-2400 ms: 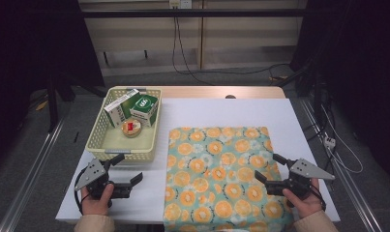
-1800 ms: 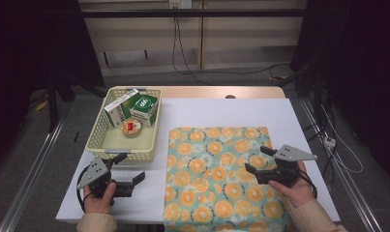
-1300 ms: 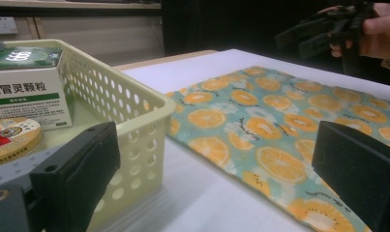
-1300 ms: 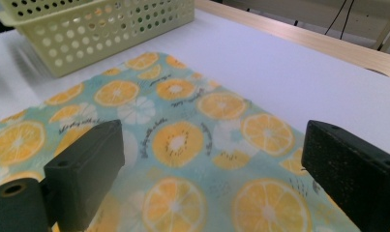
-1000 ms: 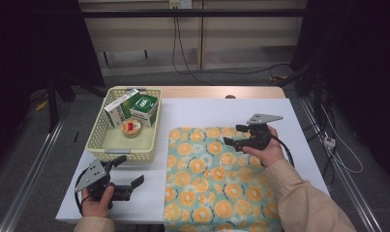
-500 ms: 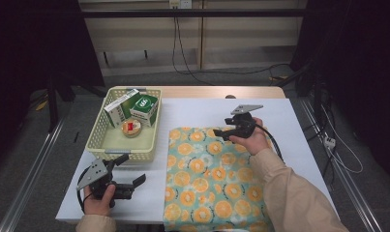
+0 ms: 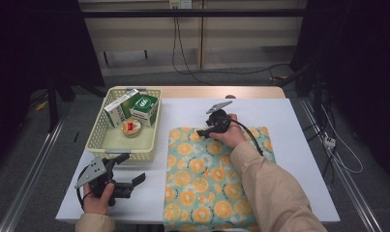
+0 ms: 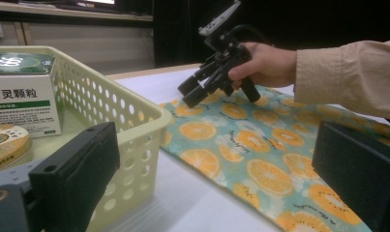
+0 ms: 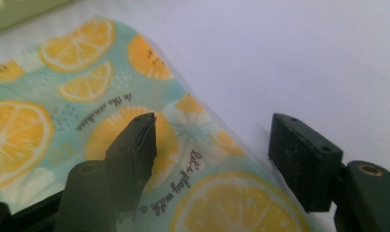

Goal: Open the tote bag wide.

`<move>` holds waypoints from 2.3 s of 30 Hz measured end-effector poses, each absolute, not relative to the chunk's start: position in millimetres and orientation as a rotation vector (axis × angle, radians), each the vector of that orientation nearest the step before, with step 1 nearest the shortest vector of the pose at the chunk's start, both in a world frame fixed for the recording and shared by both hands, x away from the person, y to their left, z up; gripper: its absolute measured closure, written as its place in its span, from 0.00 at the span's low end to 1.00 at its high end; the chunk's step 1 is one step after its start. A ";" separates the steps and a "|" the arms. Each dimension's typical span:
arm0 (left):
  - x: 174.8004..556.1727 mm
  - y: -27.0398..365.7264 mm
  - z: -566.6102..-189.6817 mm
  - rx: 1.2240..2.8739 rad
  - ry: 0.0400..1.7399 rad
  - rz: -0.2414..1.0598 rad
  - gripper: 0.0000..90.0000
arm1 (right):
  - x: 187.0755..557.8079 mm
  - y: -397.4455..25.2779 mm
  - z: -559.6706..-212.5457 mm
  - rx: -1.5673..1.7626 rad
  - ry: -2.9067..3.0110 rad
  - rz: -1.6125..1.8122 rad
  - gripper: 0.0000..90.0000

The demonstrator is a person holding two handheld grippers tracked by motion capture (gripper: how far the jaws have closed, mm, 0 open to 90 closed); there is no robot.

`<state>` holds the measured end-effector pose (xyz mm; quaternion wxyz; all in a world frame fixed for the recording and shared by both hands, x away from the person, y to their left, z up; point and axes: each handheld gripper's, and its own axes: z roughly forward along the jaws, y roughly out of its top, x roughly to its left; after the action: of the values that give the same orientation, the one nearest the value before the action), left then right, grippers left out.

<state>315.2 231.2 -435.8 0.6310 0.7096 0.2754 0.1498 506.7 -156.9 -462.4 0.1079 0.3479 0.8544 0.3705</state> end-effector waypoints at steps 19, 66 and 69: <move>314.2 226.2 -433.2 1.650 0.613 0.348 0.03 | 500.8 -179.2 -440.0 1.026 2.472 1.186 1.00; 312.6 216.7 -428.8 1.681 0.577 0.356 0.03 | 504.0 -196.2 -450.9 1.033 2.549 1.113 1.00; 312.7 215.8 -427.9 1.685 0.576 0.358 0.03 | 509.5 -206.4 -436.5 1.066 2.469 1.125 1.00</move>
<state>312.7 215.8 -427.9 0.6152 0.7313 0.2502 0.1553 509.5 -206.4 -436.5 0.1132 0.3633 0.8415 0.3834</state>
